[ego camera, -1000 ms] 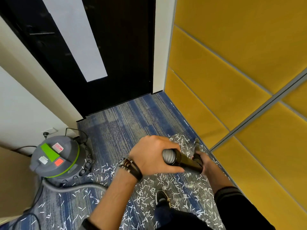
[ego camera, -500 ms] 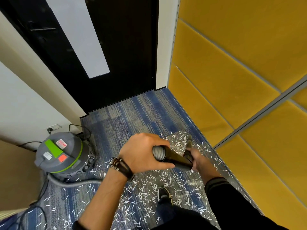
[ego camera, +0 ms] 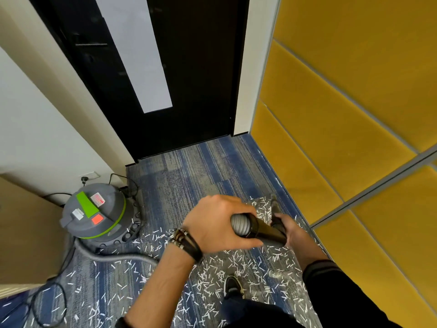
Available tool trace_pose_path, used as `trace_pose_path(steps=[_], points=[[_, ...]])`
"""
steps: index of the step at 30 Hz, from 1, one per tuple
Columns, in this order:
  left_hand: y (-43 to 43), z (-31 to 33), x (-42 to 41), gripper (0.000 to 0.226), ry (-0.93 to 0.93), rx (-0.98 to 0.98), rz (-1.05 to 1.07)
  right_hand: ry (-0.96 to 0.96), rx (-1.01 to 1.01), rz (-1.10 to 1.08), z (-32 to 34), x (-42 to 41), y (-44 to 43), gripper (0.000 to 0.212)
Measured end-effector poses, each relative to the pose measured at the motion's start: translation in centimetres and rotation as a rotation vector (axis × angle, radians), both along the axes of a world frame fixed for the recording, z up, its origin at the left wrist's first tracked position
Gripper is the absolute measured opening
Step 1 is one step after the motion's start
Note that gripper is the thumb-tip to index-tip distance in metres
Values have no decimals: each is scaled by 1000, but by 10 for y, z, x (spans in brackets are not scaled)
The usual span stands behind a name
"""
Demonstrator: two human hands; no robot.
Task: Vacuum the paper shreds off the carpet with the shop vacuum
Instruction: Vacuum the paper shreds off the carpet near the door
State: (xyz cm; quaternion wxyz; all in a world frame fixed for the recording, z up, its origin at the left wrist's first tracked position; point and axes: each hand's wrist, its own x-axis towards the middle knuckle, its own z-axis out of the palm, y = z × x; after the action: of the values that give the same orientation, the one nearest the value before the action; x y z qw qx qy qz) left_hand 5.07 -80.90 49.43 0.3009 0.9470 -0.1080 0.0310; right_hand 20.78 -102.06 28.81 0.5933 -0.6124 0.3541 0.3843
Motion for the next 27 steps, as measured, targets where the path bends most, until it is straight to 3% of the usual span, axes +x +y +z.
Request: trace_pose_path(steps=[5, 10, 15, 19, 27], points=[[-1, -5, -2, 50, 41, 11, -13, 57, 50, 23, -9, -14, 8, 31], [18, -4, -14, 49, 91, -59, 0, 96, 7, -21, -15, -35, 3, 24], [15, 0, -28, 48, 41, 2, 33, 106, -16, 27, -4, -39, 7, 22], [12, 7, -33, 44, 4, 34, -4, 126, 56, 48, -1, -49, 19, 29], [21, 3, -40, 46, 63, -46, -4, 100, 19, -2, -1, -68, 8, 28]])
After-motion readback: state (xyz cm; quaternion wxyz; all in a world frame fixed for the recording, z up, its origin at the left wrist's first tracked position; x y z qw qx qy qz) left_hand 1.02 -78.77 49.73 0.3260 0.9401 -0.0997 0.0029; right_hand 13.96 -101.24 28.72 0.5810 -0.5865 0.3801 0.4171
